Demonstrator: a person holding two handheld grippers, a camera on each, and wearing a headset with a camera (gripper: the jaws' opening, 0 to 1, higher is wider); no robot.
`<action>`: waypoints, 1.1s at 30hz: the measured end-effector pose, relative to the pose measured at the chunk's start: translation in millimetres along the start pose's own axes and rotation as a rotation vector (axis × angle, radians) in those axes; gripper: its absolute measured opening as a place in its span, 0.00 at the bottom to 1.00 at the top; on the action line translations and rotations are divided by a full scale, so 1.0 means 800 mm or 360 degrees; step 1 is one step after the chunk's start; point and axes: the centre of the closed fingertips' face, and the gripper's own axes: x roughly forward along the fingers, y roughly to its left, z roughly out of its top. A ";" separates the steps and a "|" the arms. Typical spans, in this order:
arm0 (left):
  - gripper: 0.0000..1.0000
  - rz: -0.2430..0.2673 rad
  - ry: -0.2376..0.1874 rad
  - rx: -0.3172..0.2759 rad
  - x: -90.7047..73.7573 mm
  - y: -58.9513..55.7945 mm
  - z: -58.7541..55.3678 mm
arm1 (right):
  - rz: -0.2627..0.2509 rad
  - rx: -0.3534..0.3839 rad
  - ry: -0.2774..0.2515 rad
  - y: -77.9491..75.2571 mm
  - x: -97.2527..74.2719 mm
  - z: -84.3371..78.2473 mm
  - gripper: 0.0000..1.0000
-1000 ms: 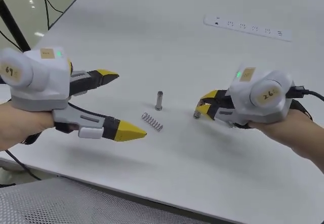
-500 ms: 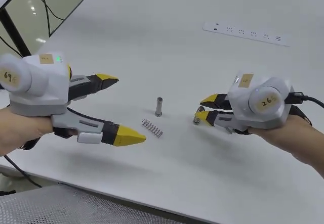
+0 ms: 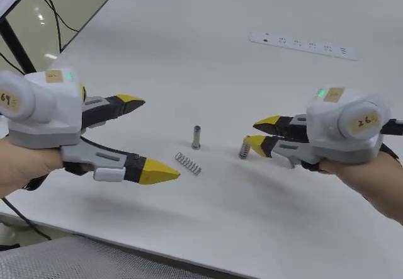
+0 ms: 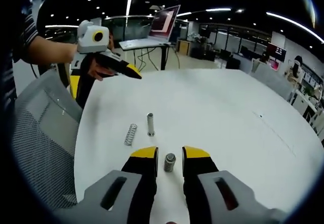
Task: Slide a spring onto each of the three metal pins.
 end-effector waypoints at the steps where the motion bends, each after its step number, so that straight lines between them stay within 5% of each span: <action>1: 0.98 0.0001 0.0000 0.0002 0.000 0.000 0.000 | 0.0000 0.0028 -0.0015 0.000 -0.004 0.001 0.17; 14: 0.98 -0.0005 -0.0001 -0.0001 0.002 -0.003 0.001 | 0.0013 0.0201 -0.0117 0.019 -0.033 0.002 0.15; 33: 0.98 -0.0011 0.0009 -0.0008 0.004 -0.004 -0.003 | 0.0048 0.0212 0.0002 0.037 -0.033 -0.042 0.15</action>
